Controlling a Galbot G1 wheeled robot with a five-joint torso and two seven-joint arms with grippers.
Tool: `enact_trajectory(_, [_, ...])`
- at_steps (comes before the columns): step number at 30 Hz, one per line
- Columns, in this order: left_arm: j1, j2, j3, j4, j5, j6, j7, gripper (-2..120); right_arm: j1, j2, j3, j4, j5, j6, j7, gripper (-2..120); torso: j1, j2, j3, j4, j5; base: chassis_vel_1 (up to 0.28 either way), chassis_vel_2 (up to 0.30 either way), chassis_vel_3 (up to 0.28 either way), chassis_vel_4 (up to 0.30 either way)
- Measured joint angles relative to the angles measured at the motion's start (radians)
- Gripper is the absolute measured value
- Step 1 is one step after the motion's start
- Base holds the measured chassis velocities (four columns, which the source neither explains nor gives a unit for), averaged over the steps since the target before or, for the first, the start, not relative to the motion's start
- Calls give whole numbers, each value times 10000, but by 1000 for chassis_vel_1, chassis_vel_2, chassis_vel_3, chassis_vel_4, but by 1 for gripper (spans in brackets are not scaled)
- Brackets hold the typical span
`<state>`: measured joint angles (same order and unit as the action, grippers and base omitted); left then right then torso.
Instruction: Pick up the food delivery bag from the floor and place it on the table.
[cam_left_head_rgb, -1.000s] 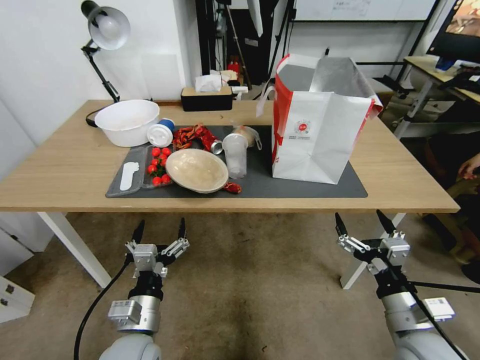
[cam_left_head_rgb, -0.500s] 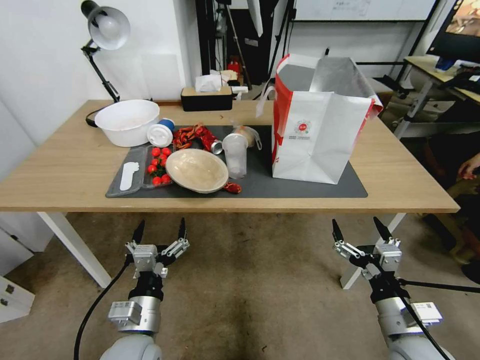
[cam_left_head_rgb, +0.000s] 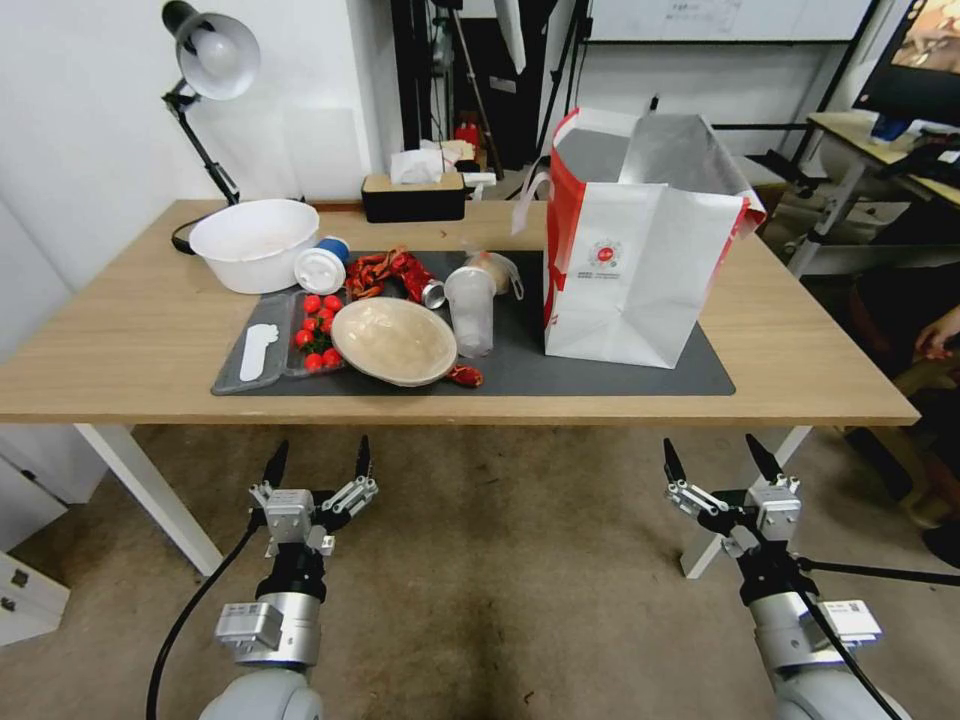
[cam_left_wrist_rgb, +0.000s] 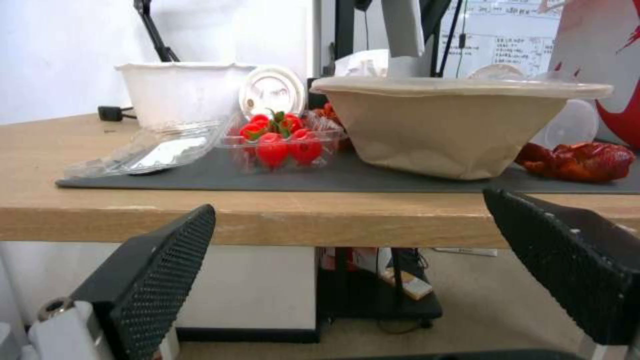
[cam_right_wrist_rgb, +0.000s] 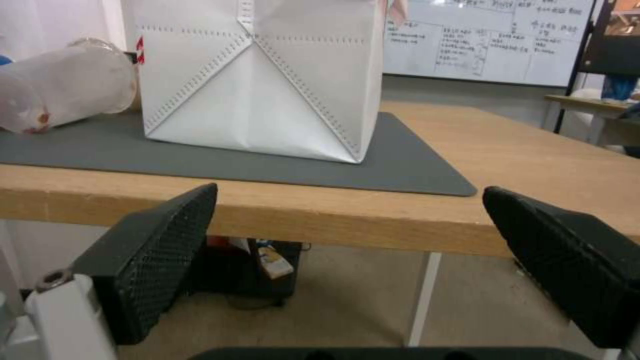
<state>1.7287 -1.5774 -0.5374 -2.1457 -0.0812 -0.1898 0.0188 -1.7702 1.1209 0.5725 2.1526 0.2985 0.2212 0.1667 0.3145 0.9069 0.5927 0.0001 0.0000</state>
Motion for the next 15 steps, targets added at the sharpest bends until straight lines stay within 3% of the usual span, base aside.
enact_trajectory(15, [17,19,-13,-3,-8,-11,5,100,19,0,-23,81,10,-131,55,100,0,0,0,0,0,0,0,0,0])
